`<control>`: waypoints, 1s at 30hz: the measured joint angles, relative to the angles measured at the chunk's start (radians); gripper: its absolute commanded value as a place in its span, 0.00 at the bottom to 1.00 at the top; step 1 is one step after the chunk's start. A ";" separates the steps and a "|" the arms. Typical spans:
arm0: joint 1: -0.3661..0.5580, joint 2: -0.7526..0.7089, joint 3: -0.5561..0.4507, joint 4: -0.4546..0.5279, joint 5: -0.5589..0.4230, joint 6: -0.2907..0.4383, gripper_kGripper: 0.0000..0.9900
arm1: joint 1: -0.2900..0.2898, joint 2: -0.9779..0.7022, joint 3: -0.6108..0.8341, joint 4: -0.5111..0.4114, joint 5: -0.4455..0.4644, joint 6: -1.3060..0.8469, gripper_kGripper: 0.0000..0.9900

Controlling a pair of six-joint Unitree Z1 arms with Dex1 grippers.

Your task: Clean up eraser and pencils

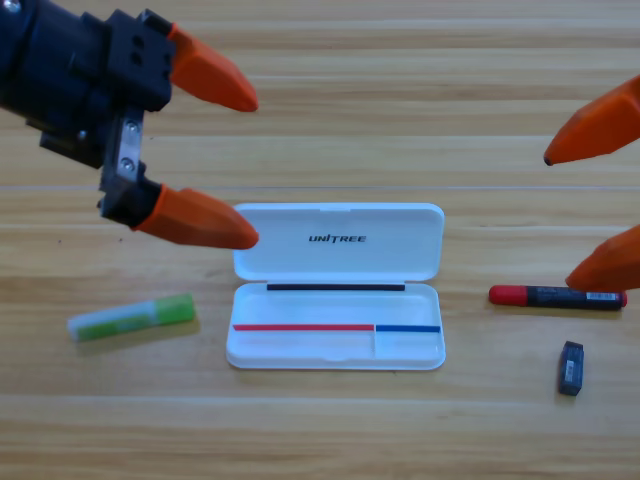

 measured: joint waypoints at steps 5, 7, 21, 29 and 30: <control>0.000 -0.001 0.000 0.010 0.035 0.000 0.99 | 0.005 0.000 0.000 0.000 0.000 0.000 0.96; 0.000 -0.001 -0.001 0.010 0.037 -0.003 0.99 | 0.006 0.000 0.002 0.000 0.000 0.007 0.96; -0.001 0.000 -0.041 0.069 0.158 -0.032 0.99 | 0.012 -0.069 0.046 0.000 -0.544 0.575 0.96; -0.001 0.029 -0.147 0.229 0.368 0.018 0.99 | 0.012 0.002 0.057 0.130 -0.641 0.904 0.96; -0.001 0.037 -0.151 0.238 0.399 0.027 0.99 | 0.012 0.027 0.056 0.151 -0.638 0.932 0.97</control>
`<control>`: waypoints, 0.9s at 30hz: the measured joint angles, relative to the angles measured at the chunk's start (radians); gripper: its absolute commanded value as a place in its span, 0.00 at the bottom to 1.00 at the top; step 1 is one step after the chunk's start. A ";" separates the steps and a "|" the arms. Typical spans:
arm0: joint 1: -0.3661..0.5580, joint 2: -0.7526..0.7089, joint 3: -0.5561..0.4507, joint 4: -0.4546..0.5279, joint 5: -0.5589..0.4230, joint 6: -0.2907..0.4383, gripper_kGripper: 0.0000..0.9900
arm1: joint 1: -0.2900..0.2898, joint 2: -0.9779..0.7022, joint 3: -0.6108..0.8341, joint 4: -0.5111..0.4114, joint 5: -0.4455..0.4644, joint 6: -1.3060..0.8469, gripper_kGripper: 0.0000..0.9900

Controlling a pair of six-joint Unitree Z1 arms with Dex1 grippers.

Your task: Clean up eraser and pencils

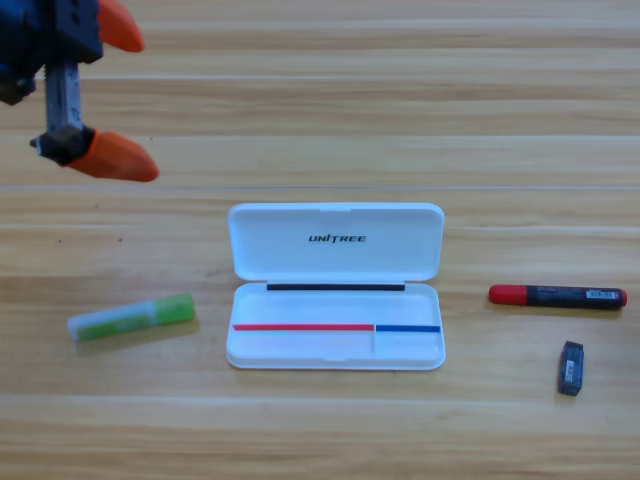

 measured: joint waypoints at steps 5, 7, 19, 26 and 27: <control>0.020 0.029 -0.002 0.049 0.070 0.053 0.98 | 0.000 0.174 0.000 0.016 0.090 0.172 0.98; 0.045 0.045 -0.002 0.055 0.070 0.075 0.98 | 0.001 0.235 -0.001 0.018 0.105 0.250 0.98; 0.241 0.255 -0.002 0.070 0.006 0.125 0.97 | 0.000 0.538 -0.030 0.024 0.179 0.421 0.96; 0.283 0.332 0.058 0.028 -0.015 0.137 0.97 | -0.004 0.608 -0.033 0.011 0.179 0.427 0.92; 0.285 0.332 0.077 0.011 -0.017 0.140 0.97 | -0.007 0.610 -0.033 0.004 0.179 0.427 0.92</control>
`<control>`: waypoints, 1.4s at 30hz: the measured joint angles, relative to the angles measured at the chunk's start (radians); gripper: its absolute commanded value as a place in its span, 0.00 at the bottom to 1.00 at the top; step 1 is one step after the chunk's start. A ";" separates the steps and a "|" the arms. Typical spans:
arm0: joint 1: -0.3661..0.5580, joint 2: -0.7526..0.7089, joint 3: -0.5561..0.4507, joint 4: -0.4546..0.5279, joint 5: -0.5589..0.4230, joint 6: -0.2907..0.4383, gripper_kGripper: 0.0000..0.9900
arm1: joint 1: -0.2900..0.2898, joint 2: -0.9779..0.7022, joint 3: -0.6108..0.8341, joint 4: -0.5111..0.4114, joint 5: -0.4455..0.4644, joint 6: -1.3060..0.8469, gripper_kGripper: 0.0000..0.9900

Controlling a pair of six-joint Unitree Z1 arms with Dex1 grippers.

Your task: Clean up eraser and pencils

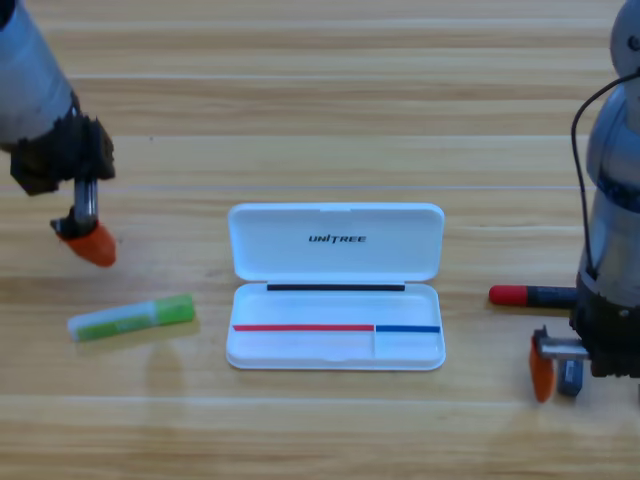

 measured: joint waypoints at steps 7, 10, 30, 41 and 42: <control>0.001 0.010 0.051 -0.042 -0.012 0.001 0.97 | -0.021 0.009 0.002 -0.098 -0.002 0.013 0.92; 0.001 0.012 0.067 -0.055 -0.012 0.001 0.97 | -0.027 0.018 0.003 -0.117 -0.002 0.014 0.91; 0.001 0.035 0.168 -0.175 -0.033 -0.005 0.90 | -0.068 0.014 0.027 -0.125 0.040 -0.142 0.02; 0.002 0.075 0.232 -0.281 -0.034 -0.015 0.82 | -0.069 -0.084 -0.067 -0.013 0.062 -0.787 0.00; 0.001 0.082 0.237 -0.290 -0.034 -0.017 0.82 | -0.067 -0.103 -0.095 0.017 0.086 -0.965 0.00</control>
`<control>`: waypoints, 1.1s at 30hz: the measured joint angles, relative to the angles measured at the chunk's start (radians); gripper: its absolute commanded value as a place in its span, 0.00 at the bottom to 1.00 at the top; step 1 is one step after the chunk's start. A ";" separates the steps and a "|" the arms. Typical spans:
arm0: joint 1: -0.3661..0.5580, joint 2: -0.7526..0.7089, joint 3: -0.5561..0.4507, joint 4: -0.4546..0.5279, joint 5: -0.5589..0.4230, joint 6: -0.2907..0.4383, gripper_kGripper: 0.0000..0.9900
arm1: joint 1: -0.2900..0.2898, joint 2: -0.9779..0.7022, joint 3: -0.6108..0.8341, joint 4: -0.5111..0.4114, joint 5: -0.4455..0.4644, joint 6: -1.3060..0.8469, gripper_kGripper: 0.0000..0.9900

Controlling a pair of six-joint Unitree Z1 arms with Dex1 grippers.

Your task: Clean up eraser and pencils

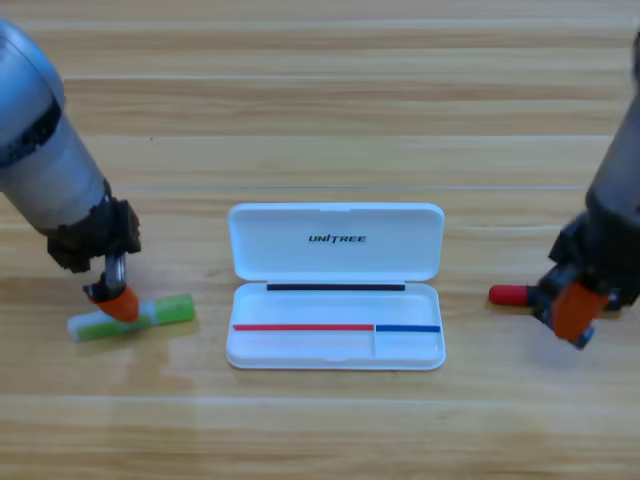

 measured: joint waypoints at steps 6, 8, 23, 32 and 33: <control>0.000 0.032 0.026 -0.046 0.000 -0.004 0.78 | 0.056 -0.021 -0.161 0.193 0.053 -0.299 0.00; 0.000 0.038 0.032 -0.054 0.000 -0.004 0.77 | 0.086 -0.009 -0.224 0.231 0.053 -0.450 0.00; 0.001 0.065 0.053 -0.091 0.000 -0.004 0.54 | 0.215 0.304 -0.519 0.251 -0.111 -0.624 0.00; 0.001 0.066 0.062 -0.094 -0.002 -0.002 0.44 | 0.230 0.394 -0.573 0.253 -0.133 -0.624 0.00; 0.001 0.066 0.062 -0.094 -0.002 -0.003 0.39 | 0.232 0.396 -0.579 0.253 -0.134 -0.624 0.00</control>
